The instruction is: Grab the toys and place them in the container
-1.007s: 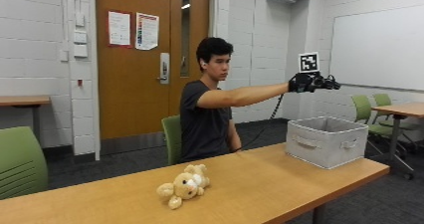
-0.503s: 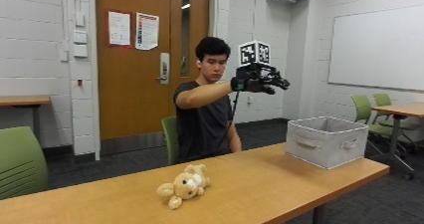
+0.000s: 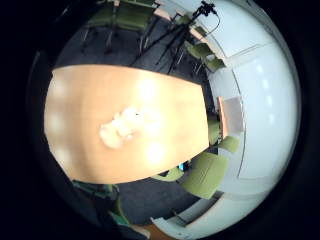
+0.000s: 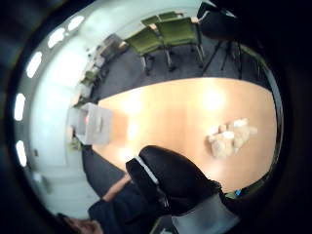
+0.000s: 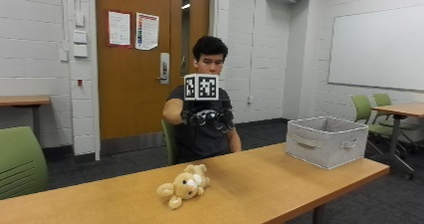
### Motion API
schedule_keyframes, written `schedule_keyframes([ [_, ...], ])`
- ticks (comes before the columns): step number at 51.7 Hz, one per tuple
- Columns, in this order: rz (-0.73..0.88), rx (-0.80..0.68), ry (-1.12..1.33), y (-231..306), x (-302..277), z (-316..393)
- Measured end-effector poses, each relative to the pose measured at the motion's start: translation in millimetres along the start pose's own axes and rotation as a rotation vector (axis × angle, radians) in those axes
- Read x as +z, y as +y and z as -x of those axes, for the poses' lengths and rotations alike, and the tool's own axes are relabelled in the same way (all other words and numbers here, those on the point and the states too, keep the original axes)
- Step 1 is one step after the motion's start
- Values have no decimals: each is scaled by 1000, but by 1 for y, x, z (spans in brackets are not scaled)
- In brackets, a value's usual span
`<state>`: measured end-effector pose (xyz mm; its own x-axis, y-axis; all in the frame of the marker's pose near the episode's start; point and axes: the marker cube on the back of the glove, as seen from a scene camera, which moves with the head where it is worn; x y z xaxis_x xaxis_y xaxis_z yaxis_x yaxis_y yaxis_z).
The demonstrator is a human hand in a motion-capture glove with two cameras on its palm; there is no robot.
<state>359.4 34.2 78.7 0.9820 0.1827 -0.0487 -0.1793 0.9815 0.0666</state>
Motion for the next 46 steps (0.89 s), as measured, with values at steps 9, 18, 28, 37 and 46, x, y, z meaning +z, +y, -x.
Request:
schedule_keyframes([
  [9, 94, 62, -43, 10, 58, -26],
  [18, 141, 83, -27, 18, 103, -41],
  [28, 203, 98, -33, 28, 140, -50],
  [37, 260, 114, -75, 41, 167, -57],
  [46, 297, 109, -8, 52, 170, -68],
])
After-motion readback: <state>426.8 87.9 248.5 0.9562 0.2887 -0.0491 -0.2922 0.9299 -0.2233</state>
